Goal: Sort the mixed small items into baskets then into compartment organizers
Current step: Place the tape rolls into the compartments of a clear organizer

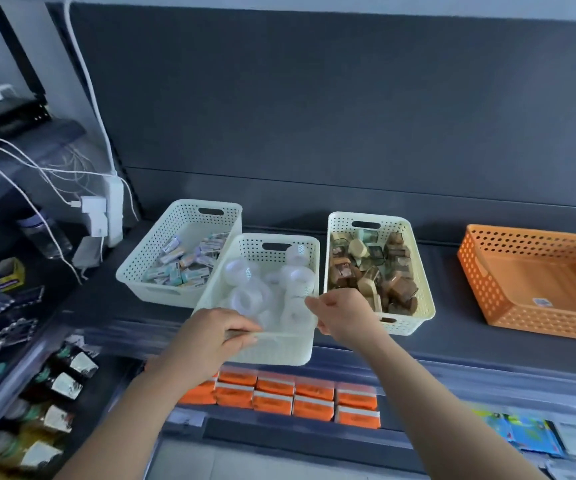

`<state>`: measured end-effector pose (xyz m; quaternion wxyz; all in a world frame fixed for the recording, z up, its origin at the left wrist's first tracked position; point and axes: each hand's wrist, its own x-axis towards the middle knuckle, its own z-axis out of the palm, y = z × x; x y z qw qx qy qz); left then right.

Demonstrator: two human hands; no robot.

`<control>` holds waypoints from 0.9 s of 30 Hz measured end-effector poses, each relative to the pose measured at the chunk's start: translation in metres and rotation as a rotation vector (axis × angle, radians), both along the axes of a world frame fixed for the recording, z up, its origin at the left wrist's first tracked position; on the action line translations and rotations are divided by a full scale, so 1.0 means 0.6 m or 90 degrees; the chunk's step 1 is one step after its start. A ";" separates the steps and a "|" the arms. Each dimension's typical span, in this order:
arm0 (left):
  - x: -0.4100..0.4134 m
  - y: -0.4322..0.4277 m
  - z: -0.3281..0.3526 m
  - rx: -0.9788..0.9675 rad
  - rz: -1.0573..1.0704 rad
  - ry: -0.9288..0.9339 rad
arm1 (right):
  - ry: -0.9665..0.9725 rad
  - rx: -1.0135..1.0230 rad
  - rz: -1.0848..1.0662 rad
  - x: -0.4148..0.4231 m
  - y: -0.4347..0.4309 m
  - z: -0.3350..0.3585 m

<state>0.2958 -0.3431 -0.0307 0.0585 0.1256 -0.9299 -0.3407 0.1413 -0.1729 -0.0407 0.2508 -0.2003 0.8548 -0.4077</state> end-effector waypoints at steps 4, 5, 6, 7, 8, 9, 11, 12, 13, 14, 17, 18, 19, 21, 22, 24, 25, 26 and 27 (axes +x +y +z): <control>0.020 -0.005 -0.021 0.025 -0.039 -0.050 | 0.012 0.100 -0.045 0.029 -0.020 -0.015; 0.023 -0.006 -0.028 0.048 -0.049 -0.063 | 0.010 0.110 -0.060 0.037 -0.024 -0.020; 0.026 -0.009 -0.034 0.074 -0.057 -0.075 | 0.003 0.111 -0.079 0.043 -0.027 -0.024; 0.029 -0.013 -0.038 0.091 -0.062 -0.081 | -0.001 0.108 -0.095 0.049 -0.030 -0.028; 0.031 -0.021 -0.041 0.096 -0.061 -0.082 | 0.000 0.107 -0.110 0.054 -0.033 -0.031; 0.033 -0.030 -0.042 0.092 -0.049 -0.067 | 0.007 0.107 -0.124 0.059 -0.035 -0.032; 0.036 -0.054 -0.042 0.066 0.029 0.024 | 0.018 0.095 -0.150 0.065 -0.037 -0.033; 0.036 -0.068 -0.044 0.043 0.083 0.068 | 0.021 0.083 -0.162 0.068 -0.039 -0.034; 0.036 -0.081 -0.044 0.020 0.131 0.083 | 0.027 0.070 -0.171 0.072 -0.040 -0.037; 0.035 -0.093 -0.047 0.015 0.163 0.057 | 0.029 0.056 -0.178 0.075 -0.041 -0.039; 0.027 -0.107 -0.051 0.103 0.138 -0.075 | 0.032 0.023 -0.194 0.086 -0.046 -0.043; 0.025 -0.107 -0.052 0.126 0.129 -0.073 | 0.041 0.019 -0.195 0.088 -0.046 -0.043; 0.022 -0.107 -0.050 0.138 0.127 -0.055 | 0.054 0.026 -0.194 0.090 -0.046 -0.042; 0.025 -0.104 -0.045 0.151 0.125 -0.020 | 0.080 0.059 -0.195 0.095 -0.042 -0.036; 0.027 -0.102 -0.040 0.149 0.121 -0.005 | 0.092 0.070 -0.198 0.097 -0.039 -0.033; 0.035 -0.099 -0.027 0.130 0.114 0.035 | 0.110 0.064 -0.204 0.102 -0.031 -0.023; 0.040 -0.097 -0.017 0.128 0.109 0.063 | 0.117 0.050 -0.208 0.106 -0.027 -0.014; 0.043 -0.094 -0.005 0.131 0.104 0.092 | 0.126 0.031 -0.213 0.109 -0.023 -0.003; 0.045 -0.091 0.009 0.136 0.097 0.116 | 0.137 0.009 -0.218 0.114 -0.017 0.011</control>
